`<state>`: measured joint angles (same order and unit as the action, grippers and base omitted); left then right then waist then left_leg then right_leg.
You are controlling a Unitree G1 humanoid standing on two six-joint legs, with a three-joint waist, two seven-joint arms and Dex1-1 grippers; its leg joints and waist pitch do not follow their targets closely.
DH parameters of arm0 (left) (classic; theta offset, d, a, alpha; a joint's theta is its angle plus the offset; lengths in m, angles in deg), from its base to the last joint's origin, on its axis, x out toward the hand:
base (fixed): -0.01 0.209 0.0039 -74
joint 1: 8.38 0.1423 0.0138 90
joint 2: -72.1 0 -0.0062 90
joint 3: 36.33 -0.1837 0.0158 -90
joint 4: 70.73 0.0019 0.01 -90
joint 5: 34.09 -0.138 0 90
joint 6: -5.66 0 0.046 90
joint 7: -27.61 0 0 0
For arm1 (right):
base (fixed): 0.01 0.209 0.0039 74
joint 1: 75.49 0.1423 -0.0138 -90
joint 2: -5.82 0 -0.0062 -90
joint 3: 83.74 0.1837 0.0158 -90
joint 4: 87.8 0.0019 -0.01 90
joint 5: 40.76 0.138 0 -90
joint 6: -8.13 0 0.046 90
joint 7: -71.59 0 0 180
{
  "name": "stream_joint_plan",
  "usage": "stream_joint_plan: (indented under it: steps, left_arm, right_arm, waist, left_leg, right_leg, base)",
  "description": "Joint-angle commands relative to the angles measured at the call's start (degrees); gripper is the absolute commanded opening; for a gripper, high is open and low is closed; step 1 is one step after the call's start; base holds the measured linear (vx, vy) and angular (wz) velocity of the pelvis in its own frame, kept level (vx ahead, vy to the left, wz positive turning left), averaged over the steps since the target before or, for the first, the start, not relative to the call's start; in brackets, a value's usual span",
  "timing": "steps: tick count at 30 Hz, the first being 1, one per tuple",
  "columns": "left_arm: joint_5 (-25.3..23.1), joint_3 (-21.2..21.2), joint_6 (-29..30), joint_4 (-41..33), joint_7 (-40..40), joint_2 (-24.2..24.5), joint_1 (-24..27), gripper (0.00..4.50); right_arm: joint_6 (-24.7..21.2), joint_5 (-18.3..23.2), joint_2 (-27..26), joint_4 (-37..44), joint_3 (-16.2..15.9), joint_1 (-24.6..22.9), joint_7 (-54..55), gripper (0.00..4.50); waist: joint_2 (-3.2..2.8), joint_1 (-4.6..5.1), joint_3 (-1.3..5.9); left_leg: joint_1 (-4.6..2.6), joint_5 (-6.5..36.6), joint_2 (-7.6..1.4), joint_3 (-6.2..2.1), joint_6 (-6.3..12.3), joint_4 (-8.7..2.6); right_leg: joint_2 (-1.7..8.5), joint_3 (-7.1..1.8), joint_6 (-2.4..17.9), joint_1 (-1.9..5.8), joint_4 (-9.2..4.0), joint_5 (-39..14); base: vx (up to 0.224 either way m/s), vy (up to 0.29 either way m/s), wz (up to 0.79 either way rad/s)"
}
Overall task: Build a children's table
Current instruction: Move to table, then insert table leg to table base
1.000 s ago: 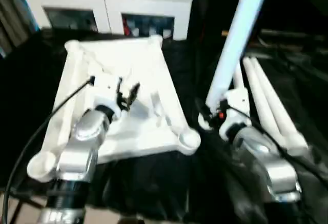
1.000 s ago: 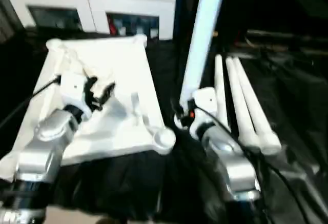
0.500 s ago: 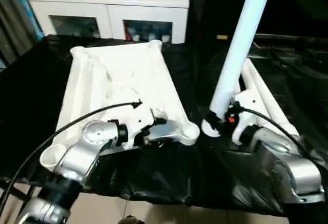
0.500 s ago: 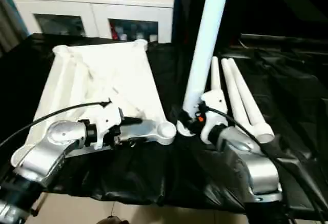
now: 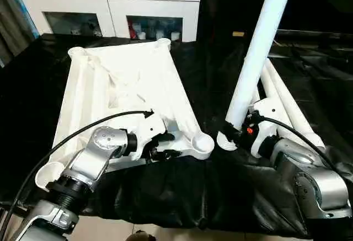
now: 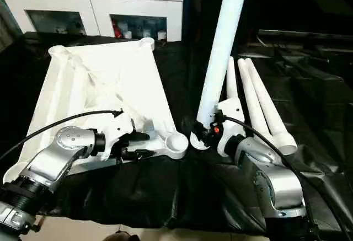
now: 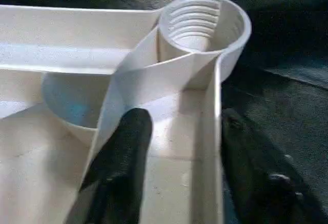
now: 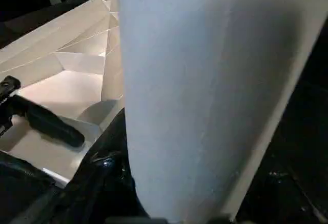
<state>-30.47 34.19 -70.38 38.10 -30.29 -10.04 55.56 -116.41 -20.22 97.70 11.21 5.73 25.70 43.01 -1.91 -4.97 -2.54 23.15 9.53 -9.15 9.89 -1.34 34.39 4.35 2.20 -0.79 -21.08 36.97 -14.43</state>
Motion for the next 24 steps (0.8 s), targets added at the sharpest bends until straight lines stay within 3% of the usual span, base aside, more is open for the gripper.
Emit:
stream_joint_plan:
  steps: [1,3,8,10,11,17,18,19,24]
  left_arm:
    - [-0.4,0.2,1.0,1.2,-0.2,0.3,-0.7,1.89]
    - [-0.8,0.2,1.0,1.7,-0.3,0.4,-0.8,1.76]
    - [-1.0,0.1,1.1,2.5,-0.2,0.7,-1.1,1.34]
    - [-1.1,0.1,1.0,2.7,-0.2,0.8,-1.1,1.30]
    - [-1.2,0.1,0.9,2.9,-0.3,0.8,-1.1,1.16]
    - [-1.8,-0.1,0.8,3.9,-0.7,1.1,-1.5,0.83]
    - [-1.8,-0.1,0.8,3.9,-0.8,1.2,-1.5,0.74]
    - [-1.8,-0.1,0.8,3.9,-0.8,1.2,-1.6,0.59]
    - [-2.0,-0.2,1.0,4.1,-1.2,1.5,-1.7,0.17]
  right_arm:
    - [-0.7,0.8,0.4,1.8,0.2,0.4,-0.2,1.91]
    - [-0.9,0.6,0.6,2.1,-0.3,0.2,-0.4,1.91]
    - [-0.9,0.7,0.2,1.7,-0.5,0.8,-0.5,1.91]
    - [-0.7,0.3,0.3,1.5,-0.6,1.0,-0.4,1.91]
    - [-0.5,-0.2,0.5,1.1,-0.8,1.4,-0.4,1.91]
    - [-1.2,0.3,0.5,0.3,-0.1,2.8,-0.3,1.91]
    - [-0.5,0.3,-0.1,0.1,0.3,3.2,0.1,1.91]
    - [0.0,0.4,-0.6,-0.1,0.6,3.4,0.4,1.91]
    - [-0.5,-0.5,-0.2,-1.2,-0.6,4.5,0.1,1.91]
  waist:
    - [-0.22,0.13,3.42]
    - [-0.20,0.15,3.23]
    - [-0.19,0.20,3.11]
    - [-0.21,0.19,3.12]
    - [-0.53,0.21,3.17]
    - [-0.31,0.37,3.22]
    - [0.20,0.35,3.18]
    - [-0.12,0.25,3.20]
    - [-0.05,0.31,3.10]
  left_leg:
    - [-2.03,12.1,-3.68,-1.37,0.17,-4.21]
    - [-2.28,14.9,-3.75,-1.39,-1.50,-4.50]
    - [-2.34,16.7,-3.83,-1.53,-2.83,-4.79]
    - [-2.37,16.9,-3.85,-1.53,-2.97,-4.81]
    - [-2.22,16.6,-3.82,-1.62,-3.17,-4.86]
    - [-2.16,15.5,-3.71,-1.46,-2.61,-4.74]
    - [-2.12,15.4,-3.74,-1.43,-2.45,-4.79]
    - [-2.11,15.2,-3.76,-1.46,-2.39,-4.76]
    - [-2.15,15.7,-3.81,-1.42,-2.61,-4.88]
  right_leg:
    - [4.09,-2.19,13.8,1.59,-4.53,0.4]
    - [4.15,-2.37,13.0,1.38,-4.95,-4.6]
    - [4.25,-2.49,11.9,1.11,-5.25,-7.7]
    - [4.26,-2.52,11.7,1.03,-5.31,-8.0]
    - [4.24,-2.49,11.7,1.08,-5.17,-7.2]
    - [4.20,-2.49,12.0,1.09,-5.17,-5.6]
    - [4.20,-2.48,11.9,1.13,-5.23,-5.8]
    - [4.32,-2.51,12.0,1.09,-5.16,-6.3]
    - [4.26,-2.53,11.7,0.94,-5.28,-7.6]
  base:
    - [0.000,0.000,0.00]
    - [0.000,0.000,0.00]
    - [0.000,0.000,0.00]
    - [0.000,0.000,0.00]
    - [0.000,0.000,0.00]
    - [0.000,0.000,0.00]
    - [0.000,0.000,0.00]
    - [0.000,0.000,0.00]
    - [0.000,0.000,0.00]
